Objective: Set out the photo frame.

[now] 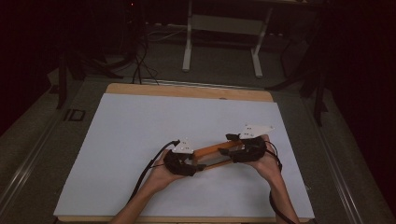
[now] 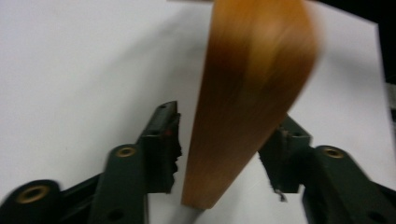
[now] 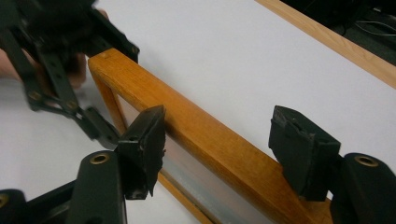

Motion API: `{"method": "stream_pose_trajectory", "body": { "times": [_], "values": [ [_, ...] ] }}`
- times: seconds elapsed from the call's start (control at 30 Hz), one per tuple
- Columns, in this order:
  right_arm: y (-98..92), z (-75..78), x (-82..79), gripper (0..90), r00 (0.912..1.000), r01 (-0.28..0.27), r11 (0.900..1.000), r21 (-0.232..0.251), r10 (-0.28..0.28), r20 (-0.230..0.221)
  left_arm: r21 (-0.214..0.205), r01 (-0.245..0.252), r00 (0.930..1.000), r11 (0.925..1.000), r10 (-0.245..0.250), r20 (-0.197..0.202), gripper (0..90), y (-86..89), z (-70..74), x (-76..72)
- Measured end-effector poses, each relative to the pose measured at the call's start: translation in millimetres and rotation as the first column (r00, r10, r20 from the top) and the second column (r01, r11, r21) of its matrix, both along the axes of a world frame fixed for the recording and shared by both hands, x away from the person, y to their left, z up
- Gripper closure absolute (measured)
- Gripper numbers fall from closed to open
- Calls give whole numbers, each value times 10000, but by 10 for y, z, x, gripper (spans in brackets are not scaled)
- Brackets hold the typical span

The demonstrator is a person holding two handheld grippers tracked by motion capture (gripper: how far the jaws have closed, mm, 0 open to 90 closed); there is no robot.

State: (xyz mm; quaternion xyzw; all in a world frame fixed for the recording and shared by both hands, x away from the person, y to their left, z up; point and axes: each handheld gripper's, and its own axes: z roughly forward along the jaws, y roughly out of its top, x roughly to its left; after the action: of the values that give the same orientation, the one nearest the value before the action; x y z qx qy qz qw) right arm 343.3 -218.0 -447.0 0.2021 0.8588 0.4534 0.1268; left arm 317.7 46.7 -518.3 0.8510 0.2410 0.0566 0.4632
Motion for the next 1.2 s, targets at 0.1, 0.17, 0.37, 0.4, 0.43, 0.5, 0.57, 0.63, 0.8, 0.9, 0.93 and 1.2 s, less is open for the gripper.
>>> {"method": "stream_pose_trajectory", "body": {
  "times": [0.1,0.17,0.37,0.4,0.43,0.5,0.57,0.63,0.8,0.9,0.93,1.2],
  "values": [
    [-9,2,8,365,9999,-87,10000,10,87,-82,182,-135,9994,9997,129,314,667,-4,7,-8],
    [-10,4,10,366,9999,-91,10000,-15,91,-98,543,-36,9988,9985,9,492,673,-24,31,-14],
    [-9,24,10,355,9994,-272,9995,-143,269,-211,1085,347,9971,9935,-418,643,688,-45,114,-23],
    [-11,32,1,353,9994,-325,9993,-166,323,-158,1128,469,9963,9925,-546,668,688,-23,204,-7],
    [-10,34,-2,352,9993,-341,9993,-163,338,-130,1149,540,9957,9919,-622,694,688,-9,252,5],
    [-13,45,-11,350,9992,-398,9990,-187,396,-110,1180,720,9942,9904,-807,710,688,21,373,27],
    [-9,54,-17,350,9988,-484,9987,-153,482,-113,1184,925,9922,9886,-1015,723,689,46,472,44],
    [7,63,-24,350,9982,-596,9981,-184,594,-81,1251,1166,9886,9853,-1272,804,689,65,577,59],
    [79,71,-47,347,9942,-1076,9939,-254,1073,-110,1657,1653,9774,9722,-1839,1040,689,77,791,74],
    [131,74,-47,344,9900,-1408,9895,-326,1408,-26,1643,1865,9713,9686,-2069,1176,689,72,889,65],
    [149,77,-50,344,9884,-1520,9879,-310,1518,-66,1659,1923,9691,9672,-2138,1230,689,71,921,65],
    [234,75,-74,415,9797,-2002,9776,-653,2002,-63,1481,1845,9663,9716,-2068,1530,682,109,1080,103]
  ]
}}
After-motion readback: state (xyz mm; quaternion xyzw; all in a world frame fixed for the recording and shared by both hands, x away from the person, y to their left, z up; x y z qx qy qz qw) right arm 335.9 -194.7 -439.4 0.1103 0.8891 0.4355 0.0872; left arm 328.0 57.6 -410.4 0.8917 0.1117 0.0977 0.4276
